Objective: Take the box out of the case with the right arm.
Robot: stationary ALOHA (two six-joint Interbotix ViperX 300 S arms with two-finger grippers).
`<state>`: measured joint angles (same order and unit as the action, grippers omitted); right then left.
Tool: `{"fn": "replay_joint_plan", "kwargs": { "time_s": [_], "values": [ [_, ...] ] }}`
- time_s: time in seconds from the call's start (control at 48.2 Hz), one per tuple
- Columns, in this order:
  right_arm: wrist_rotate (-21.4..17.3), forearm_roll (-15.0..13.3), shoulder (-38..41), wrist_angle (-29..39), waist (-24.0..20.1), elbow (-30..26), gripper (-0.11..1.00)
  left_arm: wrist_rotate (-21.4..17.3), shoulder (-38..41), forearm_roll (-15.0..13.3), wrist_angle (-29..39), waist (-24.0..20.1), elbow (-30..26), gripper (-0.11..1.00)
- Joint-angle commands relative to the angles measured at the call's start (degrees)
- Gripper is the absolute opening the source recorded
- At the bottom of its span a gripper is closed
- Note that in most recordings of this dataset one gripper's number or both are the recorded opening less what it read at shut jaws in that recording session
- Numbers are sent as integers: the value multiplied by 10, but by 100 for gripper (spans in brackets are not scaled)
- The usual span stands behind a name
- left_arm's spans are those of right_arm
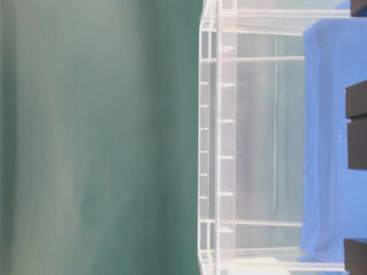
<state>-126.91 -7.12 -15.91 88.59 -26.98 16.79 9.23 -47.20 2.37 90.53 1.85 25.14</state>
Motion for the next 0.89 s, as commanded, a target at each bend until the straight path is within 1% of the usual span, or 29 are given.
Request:
{"fn": "replay_joint_plan", "kwargs": {
  "time_s": [0.0, 0.187, 0.29, 0.436, 0.581, 0.685, 0.788, 0.871],
  "values": [
    [0, -4, -14, -1, -2, -3, 84, 0, 4, 2, -3, -2, -6, 0],
    [7, -11, -15, -1, 11, -1, 82, 0, 4, 2, -3, -2, -6, 0],
    [30, -12, -21, -1, 30, 4, 82, 0, 4, 2, -3, -2, -6, 0],
    [90, -14, -35, -1, 79, 19, 82, -1, 4, 2, -3, -2, -6, 0],
    [170, -14, -59, -3, 149, 44, 83, 0, 4, 2, -2, -2, -5, 0],
    [220, -14, -75, -3, 197, 60, 83, 0, 4, 2, -3, -2, -5, 0],
    [265, -15, -92, -4, 244, 76, 83, 0, 4, 2, -3, -2, -5, 0],
    [293, -15, -105, -5, 273, 87, 83, 0, 4, 2, -3, -1, -5, 0]
  ]
}}
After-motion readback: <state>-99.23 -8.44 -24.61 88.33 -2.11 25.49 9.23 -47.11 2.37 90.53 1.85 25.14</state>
